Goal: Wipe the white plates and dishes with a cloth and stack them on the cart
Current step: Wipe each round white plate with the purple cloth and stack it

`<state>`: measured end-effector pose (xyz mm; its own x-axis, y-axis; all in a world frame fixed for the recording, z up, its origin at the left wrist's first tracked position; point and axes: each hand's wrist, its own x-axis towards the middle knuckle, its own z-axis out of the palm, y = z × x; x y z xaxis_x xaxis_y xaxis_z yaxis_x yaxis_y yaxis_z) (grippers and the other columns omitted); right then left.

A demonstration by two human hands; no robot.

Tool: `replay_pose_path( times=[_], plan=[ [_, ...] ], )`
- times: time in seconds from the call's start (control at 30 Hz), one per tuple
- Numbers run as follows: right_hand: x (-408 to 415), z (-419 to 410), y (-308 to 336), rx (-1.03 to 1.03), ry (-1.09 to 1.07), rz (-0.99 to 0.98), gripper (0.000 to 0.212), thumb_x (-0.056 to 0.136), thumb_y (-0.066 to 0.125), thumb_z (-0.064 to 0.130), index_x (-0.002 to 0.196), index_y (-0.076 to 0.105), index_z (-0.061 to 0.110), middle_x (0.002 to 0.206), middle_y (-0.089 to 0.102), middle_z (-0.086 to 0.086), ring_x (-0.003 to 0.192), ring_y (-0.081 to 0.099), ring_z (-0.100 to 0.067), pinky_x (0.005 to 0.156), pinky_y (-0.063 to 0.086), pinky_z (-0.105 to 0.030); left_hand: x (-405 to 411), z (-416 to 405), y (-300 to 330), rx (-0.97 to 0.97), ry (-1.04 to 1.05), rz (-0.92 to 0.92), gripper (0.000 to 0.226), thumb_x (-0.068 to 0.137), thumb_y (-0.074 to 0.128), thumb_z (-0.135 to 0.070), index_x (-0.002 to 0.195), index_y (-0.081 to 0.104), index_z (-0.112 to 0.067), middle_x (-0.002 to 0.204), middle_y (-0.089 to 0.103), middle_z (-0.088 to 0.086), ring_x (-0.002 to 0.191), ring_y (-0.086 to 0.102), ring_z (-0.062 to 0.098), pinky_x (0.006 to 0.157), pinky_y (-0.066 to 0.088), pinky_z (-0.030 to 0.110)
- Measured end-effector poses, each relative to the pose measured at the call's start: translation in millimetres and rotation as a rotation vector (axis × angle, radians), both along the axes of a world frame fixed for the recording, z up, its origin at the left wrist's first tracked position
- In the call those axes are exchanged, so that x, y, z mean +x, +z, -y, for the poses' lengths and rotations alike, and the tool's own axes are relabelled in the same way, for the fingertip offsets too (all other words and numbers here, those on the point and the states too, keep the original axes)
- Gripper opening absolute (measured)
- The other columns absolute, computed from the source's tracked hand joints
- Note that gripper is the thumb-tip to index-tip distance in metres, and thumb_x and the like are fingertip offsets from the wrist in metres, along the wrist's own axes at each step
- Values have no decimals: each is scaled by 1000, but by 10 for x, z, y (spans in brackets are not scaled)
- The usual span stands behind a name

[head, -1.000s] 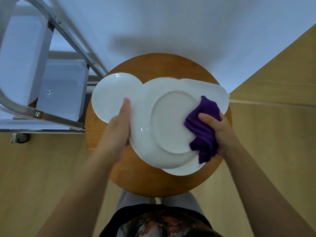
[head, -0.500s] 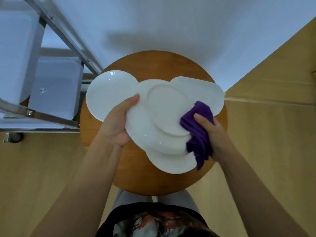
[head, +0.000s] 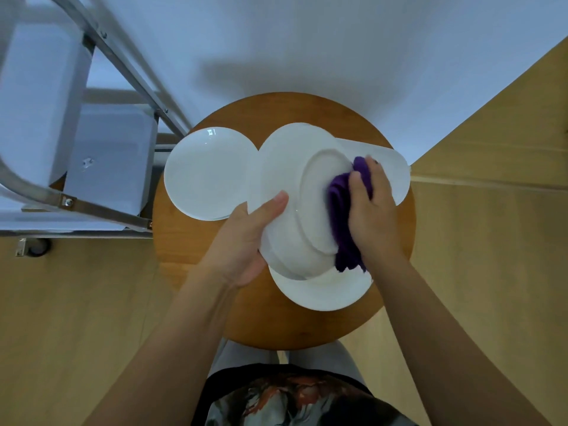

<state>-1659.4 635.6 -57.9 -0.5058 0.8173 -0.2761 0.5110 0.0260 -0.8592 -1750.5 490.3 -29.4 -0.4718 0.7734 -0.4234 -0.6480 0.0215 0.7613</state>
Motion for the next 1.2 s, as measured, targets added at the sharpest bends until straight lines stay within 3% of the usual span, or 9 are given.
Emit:
replay_pose_path(
  times=[0.23,0.37,0.5,0.7,0.83,0.93,1.0,1.1,1.2],
  plan=[
    [-176,256,82,169,127,-74,39,100,38,28,139,41,23,136,50,6,108,40,4,82,34,2,53,34,-9,-15,51,-46,27,85,55,-27,111,63,-28,105,72,-1,99,68,19,72,56,30],
    [-174,512,181,215,331,-199,44,94,42,34,137,42,26,134,52,7,107,47,3,90,45,-14,-9,102,-53,-5,59,19,27,88,52,-29,110,67,-26,106,70,4,99,67,22,74,57,34],
    [-3,630,179,170,506,-253,45,91,52,34,131,35,40,127,46,24,108,44,18,88,46,-10,-63,226,-109,6,104,114,34,88,52,-31,120,58,-22,108,68,8,100,66,25,75,57,37],
    [241,669,45,444,591,-240,37,86,61,21,121,60,12,122,61,5,114,47,-4,90,43,-12,-111,343,-140,70,150,193,39,85,55,-33,122,56,-21,111,67,7,103,65,25,77,57,38],
    [338,413,-21,440,562,-61,32,85,51,23,111,65,12,112,63,7,100,51,-10,83,40,-15,-217,432,-112,43,191,205,69,81,67,-34,141,40,-15,130,57,13,117,57,34,86,54,48],
    [309,274,-113,377,487,91,26,89,50,18,112,63,17,93,61,7,85,50,-5,70,38,-11,-223,484,-127,-5,237,203,60,88,52,-28,144,37,-14,137,51,15,121,54,34,86,54,48],
    [283,261,-126,246,212,58,20,93,49,17,108,58,25,87,56,19,80,54,-4,60,39,-5,-231,506,-136,-1,302,248,57,88,49,-28,143,39,-16,139,49,15,122,53,34,88,53,50],
    [191,485,-67,17,-136,-92,24,95,50,20,117,55,25,102,59,15,93,55,0,64,46,-6,-254,472,-104,26,394,268,47,93,46,-29,138,44,-16,134,55,13,120,56,32,91,51,51],
    [12,1030,-6,71,-38,-125,33,92,55,22,125,52,22,119,52,12,109,48,-3,79,39,0,-265,375,-81,0,463,305,43,90,51,-30,131,49,-18,126,62,12,115,60,32,92,50,53]
  ],
)
